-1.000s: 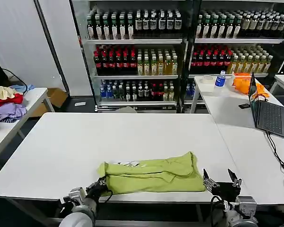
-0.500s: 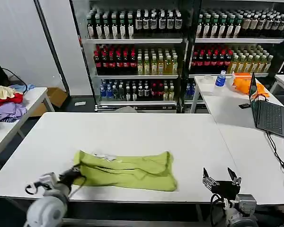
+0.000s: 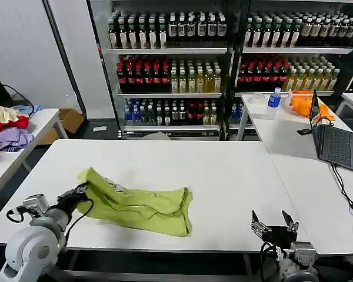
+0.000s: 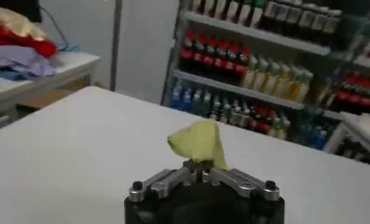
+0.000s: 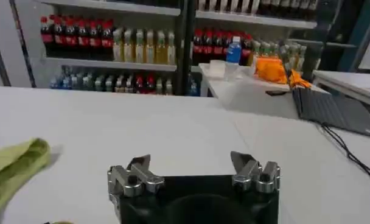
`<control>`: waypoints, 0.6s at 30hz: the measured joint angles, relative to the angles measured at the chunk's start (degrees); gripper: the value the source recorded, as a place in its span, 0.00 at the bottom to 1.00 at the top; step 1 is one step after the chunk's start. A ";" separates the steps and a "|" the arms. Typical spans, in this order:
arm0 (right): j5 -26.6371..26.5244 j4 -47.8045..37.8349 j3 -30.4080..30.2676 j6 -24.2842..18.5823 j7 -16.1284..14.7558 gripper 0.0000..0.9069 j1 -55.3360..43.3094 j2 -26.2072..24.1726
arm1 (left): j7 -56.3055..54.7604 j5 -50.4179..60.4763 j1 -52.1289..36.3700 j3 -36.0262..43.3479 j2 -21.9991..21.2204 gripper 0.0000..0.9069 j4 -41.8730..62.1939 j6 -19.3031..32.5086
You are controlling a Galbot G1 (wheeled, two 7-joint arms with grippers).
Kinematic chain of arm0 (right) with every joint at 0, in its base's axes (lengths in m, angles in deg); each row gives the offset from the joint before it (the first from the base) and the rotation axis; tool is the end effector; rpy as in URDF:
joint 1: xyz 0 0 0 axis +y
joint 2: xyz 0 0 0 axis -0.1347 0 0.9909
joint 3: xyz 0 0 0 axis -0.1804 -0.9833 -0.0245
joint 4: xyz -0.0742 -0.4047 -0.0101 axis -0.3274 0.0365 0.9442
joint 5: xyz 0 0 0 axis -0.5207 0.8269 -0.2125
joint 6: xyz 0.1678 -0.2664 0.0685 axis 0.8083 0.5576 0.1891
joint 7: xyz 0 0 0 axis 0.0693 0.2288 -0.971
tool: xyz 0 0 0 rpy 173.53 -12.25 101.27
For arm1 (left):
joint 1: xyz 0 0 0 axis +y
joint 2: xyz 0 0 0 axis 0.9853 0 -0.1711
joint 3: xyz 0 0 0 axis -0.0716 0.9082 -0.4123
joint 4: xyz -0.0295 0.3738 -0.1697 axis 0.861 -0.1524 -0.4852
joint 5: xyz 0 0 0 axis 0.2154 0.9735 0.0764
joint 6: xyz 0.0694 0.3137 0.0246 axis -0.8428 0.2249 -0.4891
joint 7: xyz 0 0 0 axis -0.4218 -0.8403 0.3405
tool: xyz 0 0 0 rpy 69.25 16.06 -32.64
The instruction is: Fold and organize the clothes.
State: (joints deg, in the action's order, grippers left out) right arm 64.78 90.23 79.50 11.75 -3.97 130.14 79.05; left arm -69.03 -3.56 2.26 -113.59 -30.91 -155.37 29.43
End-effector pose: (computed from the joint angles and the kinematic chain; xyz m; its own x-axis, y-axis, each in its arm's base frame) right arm 0.1020 -0.0715 -0.2668 -0.9204 0.1079 0.3757 0.0771 0.9924 -0.0960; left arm 0.2261 0.1440 -0.2448 -0.9114 0.0619 0.4068 -0.0566 0.9604 -0.2728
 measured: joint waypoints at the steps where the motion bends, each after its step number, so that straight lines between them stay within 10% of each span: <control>1: 0.06 -0.09 -0.08 -0.01 0.00 1.00 -0.04 0.09 | -0.21 -0.58 -0.21 0.84 -0.49 0.03 -0.46 -0.02; 18: 1.08 -1.44 -1.22 -0.57 -0.21 1.00 -0.74 1.61 | -2.00 -5.76 -4.31 14.64 -12.15 0.03 1.49 0.21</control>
State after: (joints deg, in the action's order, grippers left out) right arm 65.86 88.79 78.28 11.18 -4.19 129.39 80.66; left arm -71.03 -9.32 -2.05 -98.95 -43.05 -153.88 29.63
